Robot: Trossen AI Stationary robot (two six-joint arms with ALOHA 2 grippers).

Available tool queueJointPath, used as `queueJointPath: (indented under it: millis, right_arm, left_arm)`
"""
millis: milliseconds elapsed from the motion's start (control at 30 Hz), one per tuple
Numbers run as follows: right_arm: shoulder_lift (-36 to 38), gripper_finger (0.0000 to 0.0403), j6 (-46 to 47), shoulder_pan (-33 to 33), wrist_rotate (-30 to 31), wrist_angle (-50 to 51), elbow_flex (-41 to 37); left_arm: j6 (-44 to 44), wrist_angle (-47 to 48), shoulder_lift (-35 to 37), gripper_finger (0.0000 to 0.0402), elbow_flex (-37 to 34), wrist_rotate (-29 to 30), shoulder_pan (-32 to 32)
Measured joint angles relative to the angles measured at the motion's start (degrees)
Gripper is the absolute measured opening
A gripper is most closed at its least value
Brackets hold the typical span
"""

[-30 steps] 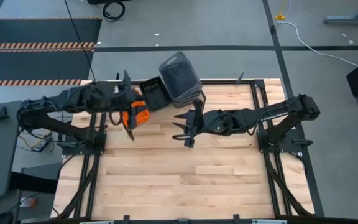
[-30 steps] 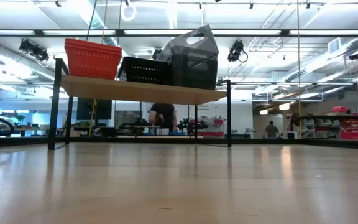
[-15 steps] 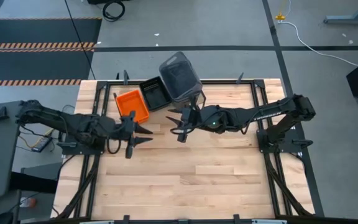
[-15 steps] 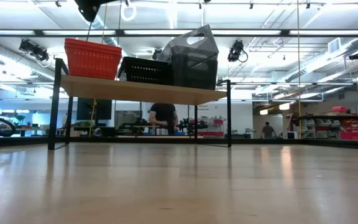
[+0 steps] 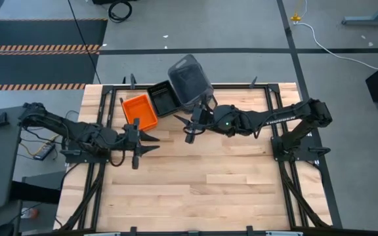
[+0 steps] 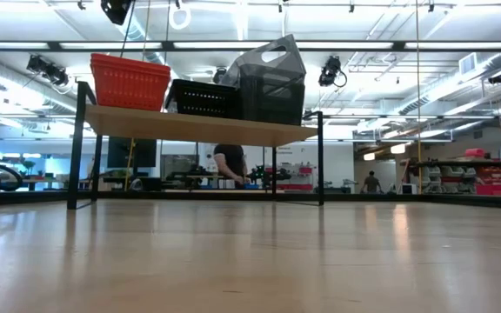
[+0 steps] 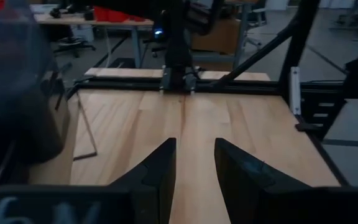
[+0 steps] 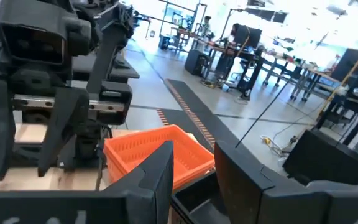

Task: Stack baskets on shelf by color
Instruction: Stack the gray bin on top of the gray bin on the shelf

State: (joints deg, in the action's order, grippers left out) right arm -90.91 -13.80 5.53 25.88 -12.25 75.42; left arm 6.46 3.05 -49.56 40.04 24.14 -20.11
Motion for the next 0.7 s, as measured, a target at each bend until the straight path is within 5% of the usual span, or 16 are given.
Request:
queueJointPath:
  millis: [133,367,700]
  right_arm:
    - [0.02,0.0123,-7.21,-0.11,0.37,5.19,3.00]
    - [0.11,0.0123,-8.64,-0.08,3.16,33.82,18.17]
    - [0.09,0.0123,-8.30,-0.07,3.17,58.85,30.68]
  left_arm:
    - [0.44,-0.13,0.02,0.0117,-0.23,1.82,-0.62]
    - [0.41,-2.79,0.66,0.0117,-0.20,2.96,-3.89]
    - [-0.73,-2.87,0.72,0.0117,-0.20,13.38,-9.57]
